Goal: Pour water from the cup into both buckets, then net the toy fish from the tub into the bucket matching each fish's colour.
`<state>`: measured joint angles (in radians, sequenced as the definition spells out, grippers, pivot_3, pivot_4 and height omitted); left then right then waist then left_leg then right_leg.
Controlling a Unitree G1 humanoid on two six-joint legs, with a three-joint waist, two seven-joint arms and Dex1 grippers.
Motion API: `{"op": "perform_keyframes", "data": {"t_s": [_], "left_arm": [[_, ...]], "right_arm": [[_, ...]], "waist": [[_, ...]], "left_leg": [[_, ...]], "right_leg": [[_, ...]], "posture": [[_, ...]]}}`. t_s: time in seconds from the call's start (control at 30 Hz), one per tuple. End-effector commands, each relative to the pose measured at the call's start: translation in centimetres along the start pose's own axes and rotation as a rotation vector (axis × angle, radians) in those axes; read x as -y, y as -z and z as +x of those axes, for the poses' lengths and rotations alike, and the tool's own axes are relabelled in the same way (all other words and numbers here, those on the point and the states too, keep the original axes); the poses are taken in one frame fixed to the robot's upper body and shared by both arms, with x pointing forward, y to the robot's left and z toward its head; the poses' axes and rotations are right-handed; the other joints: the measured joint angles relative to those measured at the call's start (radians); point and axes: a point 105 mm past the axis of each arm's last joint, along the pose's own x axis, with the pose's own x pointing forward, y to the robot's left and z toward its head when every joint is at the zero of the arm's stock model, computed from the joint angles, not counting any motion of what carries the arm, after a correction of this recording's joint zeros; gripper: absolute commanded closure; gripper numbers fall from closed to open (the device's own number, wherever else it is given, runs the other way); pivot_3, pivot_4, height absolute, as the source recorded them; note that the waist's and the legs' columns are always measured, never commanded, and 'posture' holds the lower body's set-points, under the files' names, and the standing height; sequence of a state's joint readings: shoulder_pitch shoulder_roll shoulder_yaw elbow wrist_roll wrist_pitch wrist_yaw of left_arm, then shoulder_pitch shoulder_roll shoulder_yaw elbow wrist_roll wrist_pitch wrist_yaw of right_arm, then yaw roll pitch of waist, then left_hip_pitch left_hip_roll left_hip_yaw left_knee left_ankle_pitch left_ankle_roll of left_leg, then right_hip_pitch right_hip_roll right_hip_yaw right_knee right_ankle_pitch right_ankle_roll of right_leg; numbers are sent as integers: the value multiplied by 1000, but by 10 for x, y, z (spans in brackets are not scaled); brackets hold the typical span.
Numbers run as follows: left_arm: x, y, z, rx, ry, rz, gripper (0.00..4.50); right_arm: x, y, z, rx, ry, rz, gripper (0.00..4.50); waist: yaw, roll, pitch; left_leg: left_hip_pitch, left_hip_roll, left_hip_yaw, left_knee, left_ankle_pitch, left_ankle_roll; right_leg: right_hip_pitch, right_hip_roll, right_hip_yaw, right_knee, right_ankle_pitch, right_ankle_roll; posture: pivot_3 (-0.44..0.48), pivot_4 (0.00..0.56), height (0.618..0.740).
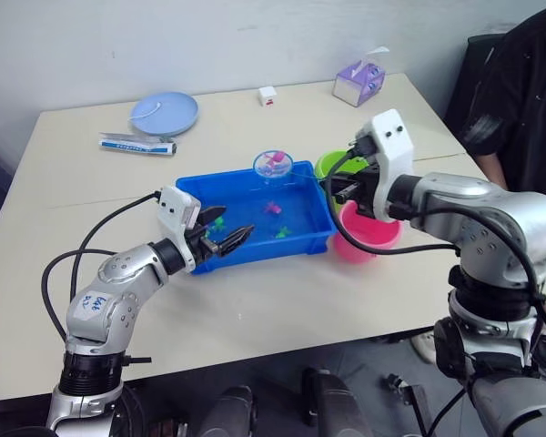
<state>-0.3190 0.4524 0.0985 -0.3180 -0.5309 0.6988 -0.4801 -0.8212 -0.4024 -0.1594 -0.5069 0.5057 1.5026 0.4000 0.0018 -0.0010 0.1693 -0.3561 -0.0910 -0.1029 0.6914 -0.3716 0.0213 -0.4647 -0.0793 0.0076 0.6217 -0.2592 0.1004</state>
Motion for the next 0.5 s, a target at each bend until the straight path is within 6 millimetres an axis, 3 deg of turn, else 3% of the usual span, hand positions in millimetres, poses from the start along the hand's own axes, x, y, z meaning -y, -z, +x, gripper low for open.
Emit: {"op": "perform_keyframes", "data": {"t_s": [0.03,0.5], "left_arm": [[1,-11,1,27,20,44,205],[7,-12,21,23,116,41,205]], "right_arm": [[-3,-15,-22,113,18,-68,3743],[13,14,-74,154,221,-310,3743]], "waist": [[1,0,0],[24,0,0]], "left_leg": [[0,0,0,0,0,0],[0,0,1,0,0,0]], "right_leg": [[0,0,0,0,0,0],[0,0,1,-2,0,0]], "posture": [[0,150,740],[0,150,740]]}}
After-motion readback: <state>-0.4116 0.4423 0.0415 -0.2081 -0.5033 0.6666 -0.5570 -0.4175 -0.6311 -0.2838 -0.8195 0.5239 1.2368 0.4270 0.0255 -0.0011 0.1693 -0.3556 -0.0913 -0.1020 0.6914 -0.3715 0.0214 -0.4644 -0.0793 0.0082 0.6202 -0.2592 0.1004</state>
